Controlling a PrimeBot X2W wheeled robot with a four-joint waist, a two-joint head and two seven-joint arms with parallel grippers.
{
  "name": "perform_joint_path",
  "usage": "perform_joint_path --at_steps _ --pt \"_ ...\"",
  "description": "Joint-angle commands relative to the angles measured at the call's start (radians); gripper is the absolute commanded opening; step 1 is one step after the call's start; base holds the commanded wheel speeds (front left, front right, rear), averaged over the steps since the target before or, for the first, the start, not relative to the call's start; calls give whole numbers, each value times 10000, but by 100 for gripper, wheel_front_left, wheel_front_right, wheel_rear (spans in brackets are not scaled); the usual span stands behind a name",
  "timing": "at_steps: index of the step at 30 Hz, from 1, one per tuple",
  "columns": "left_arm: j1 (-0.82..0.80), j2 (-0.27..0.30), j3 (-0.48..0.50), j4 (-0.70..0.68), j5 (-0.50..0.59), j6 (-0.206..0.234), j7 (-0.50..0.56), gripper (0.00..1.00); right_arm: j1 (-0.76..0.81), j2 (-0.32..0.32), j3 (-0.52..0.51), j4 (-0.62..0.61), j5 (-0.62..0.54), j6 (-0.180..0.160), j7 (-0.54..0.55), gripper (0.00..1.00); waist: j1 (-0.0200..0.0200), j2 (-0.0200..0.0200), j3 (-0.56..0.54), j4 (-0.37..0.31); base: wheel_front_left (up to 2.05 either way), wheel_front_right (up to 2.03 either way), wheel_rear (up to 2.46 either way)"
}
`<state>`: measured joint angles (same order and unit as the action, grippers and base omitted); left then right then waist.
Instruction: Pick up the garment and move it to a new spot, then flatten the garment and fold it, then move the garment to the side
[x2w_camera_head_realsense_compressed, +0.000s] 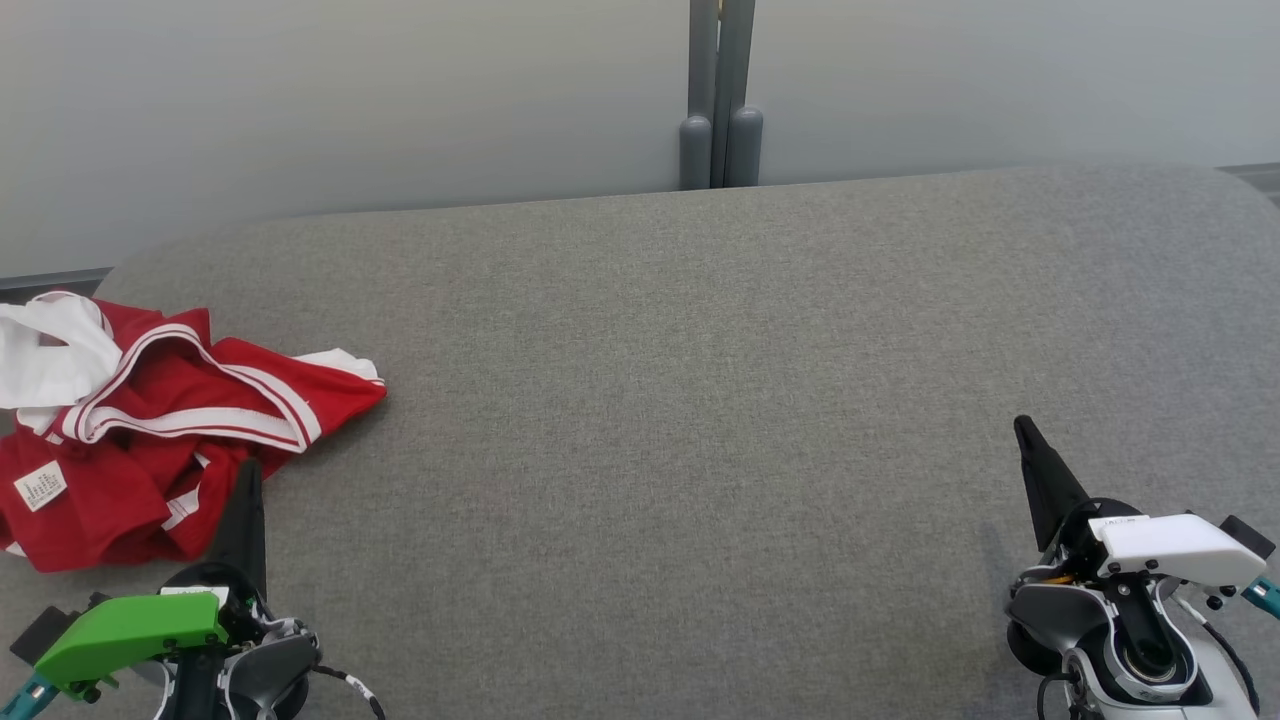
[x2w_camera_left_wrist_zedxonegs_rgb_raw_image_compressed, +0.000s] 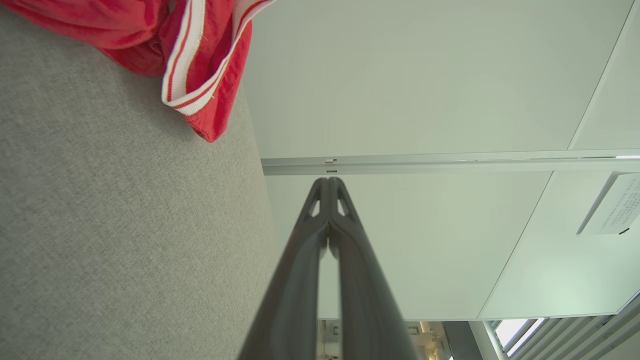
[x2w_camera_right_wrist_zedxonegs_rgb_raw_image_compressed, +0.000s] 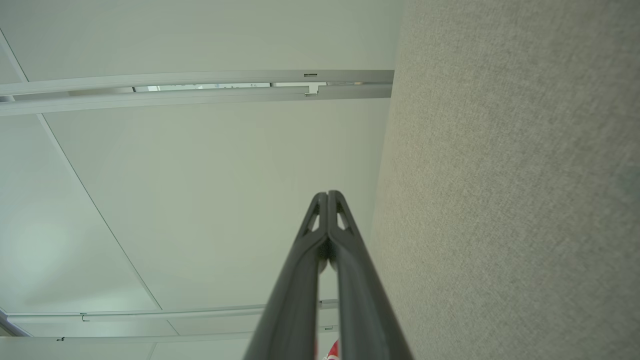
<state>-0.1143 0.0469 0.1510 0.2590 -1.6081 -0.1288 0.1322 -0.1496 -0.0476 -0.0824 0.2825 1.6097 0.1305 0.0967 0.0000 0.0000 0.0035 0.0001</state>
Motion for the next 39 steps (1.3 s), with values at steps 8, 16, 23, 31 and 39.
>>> perform_joint_path --at_steps 8,16,23,31,39 --pt "-130 65 10 -44 14 -45 21 0 73 -50 -6 -49 80 4 44 0 0 0 0 0 0 0 0" --pt "-130 65 10 -44 14 -45 21 0 73 -50 -6 -49 80 4 44 0 0 0 0 0 0 0 0" --pt "-130 65 10 -44 14 -45 21 0 73 -50 -7 -49 80 4 44 0 0 0 0 0 0 0 0" --pt "0 0 0 0 1 0 -1 100 0 0 2 0 0 0 0 100 0 0 0 0 0 0 0" --pt "258 -43 -98 331 179 27 -214 100 217 18 144 192 -151 -2 -143 100 0 0 11 3 0 0 0"
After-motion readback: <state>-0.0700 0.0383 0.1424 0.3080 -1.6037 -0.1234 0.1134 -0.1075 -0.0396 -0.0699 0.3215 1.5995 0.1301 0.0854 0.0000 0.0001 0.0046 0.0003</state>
